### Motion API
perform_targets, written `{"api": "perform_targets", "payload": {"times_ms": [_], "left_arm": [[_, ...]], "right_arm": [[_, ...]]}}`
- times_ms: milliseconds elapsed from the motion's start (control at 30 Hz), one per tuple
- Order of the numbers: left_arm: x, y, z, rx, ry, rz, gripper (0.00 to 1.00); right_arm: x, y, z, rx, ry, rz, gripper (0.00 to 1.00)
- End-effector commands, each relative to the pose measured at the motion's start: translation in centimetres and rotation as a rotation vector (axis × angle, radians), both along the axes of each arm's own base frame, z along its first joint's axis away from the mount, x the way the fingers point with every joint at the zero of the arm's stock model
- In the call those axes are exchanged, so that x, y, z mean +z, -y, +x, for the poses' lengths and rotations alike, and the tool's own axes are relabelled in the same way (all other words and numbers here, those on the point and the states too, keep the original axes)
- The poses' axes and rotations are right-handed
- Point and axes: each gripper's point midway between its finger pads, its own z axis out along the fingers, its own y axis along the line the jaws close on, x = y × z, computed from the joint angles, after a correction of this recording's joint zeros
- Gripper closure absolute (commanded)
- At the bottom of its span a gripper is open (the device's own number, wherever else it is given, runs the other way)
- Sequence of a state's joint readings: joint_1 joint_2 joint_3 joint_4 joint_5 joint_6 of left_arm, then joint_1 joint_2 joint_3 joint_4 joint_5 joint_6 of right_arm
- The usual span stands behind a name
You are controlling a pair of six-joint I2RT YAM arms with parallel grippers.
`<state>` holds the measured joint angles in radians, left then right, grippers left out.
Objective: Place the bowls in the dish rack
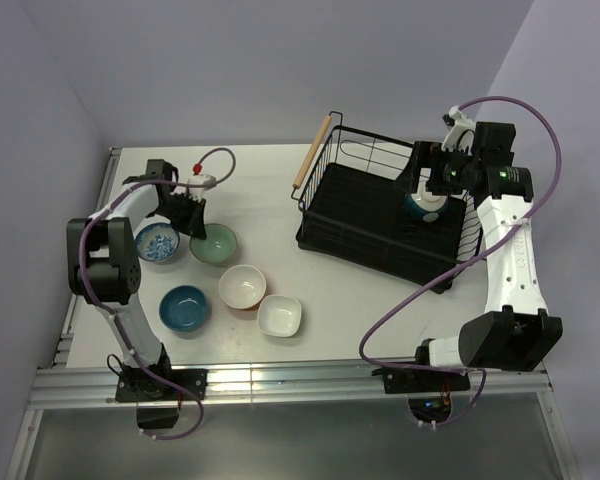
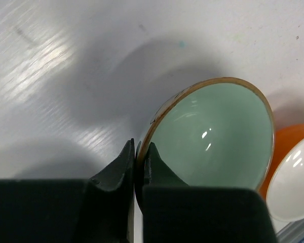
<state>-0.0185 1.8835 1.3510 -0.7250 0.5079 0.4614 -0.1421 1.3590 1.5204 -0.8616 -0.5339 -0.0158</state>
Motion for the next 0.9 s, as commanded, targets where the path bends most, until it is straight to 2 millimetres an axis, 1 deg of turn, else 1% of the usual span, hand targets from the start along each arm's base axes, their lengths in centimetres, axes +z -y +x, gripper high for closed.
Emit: {"api": "perform_targets", "payload": {"times_ms": [0, 33, 67, 100, 133, 200, 233, 267, 300, 333, 367, 400, 433, 467, 500, 533, 567, 600, 633, 667, 700, 733, 767, 800, 833, 867], "left_arm": [[5.0, -2.0, 1.6, 0.075, 0.081, -0.077, 1.00], [6.0, -2.4, 2.1, 0.089, 0.099, -0.091, 1.00], [7.1, -3.0, 2.2, 0.109, 0.115, -0.113, 1.00], [7.9, -3.1, 2.4, 0.119, 0.126, -0.129, 1.00], [9.7, -3.4, 2.7, 0.139, 0.158, -0.144, 1.00], [11.9, -3.8, 3.1, 0.163, 0.200, -0.181, 1.00], [14.3, -3.8, 3.5, 0.183, 0.247, -0.203, 1.00], [15.7, -3.7, 3.7, 0.189, 0.276, -0.224, 1.00], [17.3, -3.2, 3.8, 0.184, 0.304, -0.261, 1.00], [20.0, -2.7, 3.8, 0.196, 0.348, -0.302, 1.00], [22.0, -2.4, 4.4, 0.189, 0.408, -0.333, 1.00], [23.8, -1.7, 4.4, 0.178, 0.438, -0.384, 1.00], [26.1, -1.2, 4.2, 0.207, 0.455, -0.439, 1.00], [28.2, -0.8, 4.7, 0.192, 0.525, -0.468, 1.00], [29.5, -0.3, 4.7, 0.201, 0.534, -0.508, 1.00], [31.5, 0.3, 4.4, 0.212, 0.561, -0.543, 1.00], [32.7, 1.3, 4.3, 0.195, 0.586, -0.559, 1.00], [34.3, 1.9, 4.4, 0.187, 0.631, -0.584, 1.00], [35.5, 2.6, 4.1, 0.179, 0.665, -0.594, 1.00], [36.2, 4.4, 3.7, 0.148, 0.674, -0.615, 1.00], [37.4, 5.3, 3.7, 0.128, 0.718, -0.633, 1.00], [37.8, 6.1, 3.6, 0.142, 0.714, -0.657, 1.00], [38.2, 8.6, 2.9, 0.093, 0.706, -0.690, 1.00], [38.8, 9.8, 2.7, 0.079, 0.712, -0.719, 1.00], [38.8, 10.9, 2.8, 0.070, 0.710, -0.733, 1.00], [39.0, 13.2, 2.0, 0.030, 0.698, -0.758, 1.00]], "right_arm": [[2.8, -0.3, -0.7, 0.010, 0.079, 0.025, 0.00], [3.0, -0.4, -0.8, 0.019, 0.084, 0.033, 0.00], [3.2, -0.6, -0.8, 0.012, 0.077, 0.058, 0.00], [3.5, -0.6, -0.9, 0.009, 0.084, 0.068, 0.00], [3.6, -0.7, -0.9, 0.012, 0.087, 0.077, 0.00], [4.2, -1.0, -1.1, 0.021, 0.101, 0.100, 0.00], [4.4, -1.1, -1.0, 0.024, 0.109, 0.107, 0.00], [4.6, -1.3, -1.1, 0.032, 0.113, 0.116, 0.00], [5.0, -1.4, -1.2, 0.035, 0.121, 0.128, 0.00], [5.1, -1.4, -1.2, 0.036, 0.124, 0.135, 0.00], [5.4, -1.6, -1.3, 0.039, 0.130, 0.143, 0.00], [5.7, -1.8, -1.4, 0.049, 0.136, 0.156, 0.00], [5.9, -1.9, -1.5, 0.053, 0.138, 0.163, 0.00], [6.1, -2.0, -1.6, 0.057, 0.143, 0.169, 0.00], [6.4, -2.1, -1.7, 0.066, 0.148, 0.177, 0.00], [6.5, -2.1, -1.8, 0.067, 0.153, 0.180, 0.00], [6.6, -2.0, -1.8, 0.064, 0.156, 0.182, 0.00], [6.9, -2.2, -2.0, 0.078, 0.157, 0.191, 0.00], [6.9, -2.3, -2.1, 0.087, 0.155, 0.201, 0.00], [7.1, -2.3, -2.3, 0.094, 0.157, 0.209, 0.00], [7.3, -2.5, -2.5, 0.104, 0.160, 0.216, 0.00], [7.6, -2.8, -2.8, 0.125, 0.164, 0.233, 0.00], [7.9, -2.9, -3.2, 0.134, 0.177, 0.237, 0.00], [8.2, -3.0, -3.3, 0.140, 0.188, 0.241, 0.00], [8.5, -3.4, -3.6, 0.162, 0.193, 0.257, 0.00], [9.0, -3.7, -4.0, 0.174, 0.208, 0.266, 0.00]]}}
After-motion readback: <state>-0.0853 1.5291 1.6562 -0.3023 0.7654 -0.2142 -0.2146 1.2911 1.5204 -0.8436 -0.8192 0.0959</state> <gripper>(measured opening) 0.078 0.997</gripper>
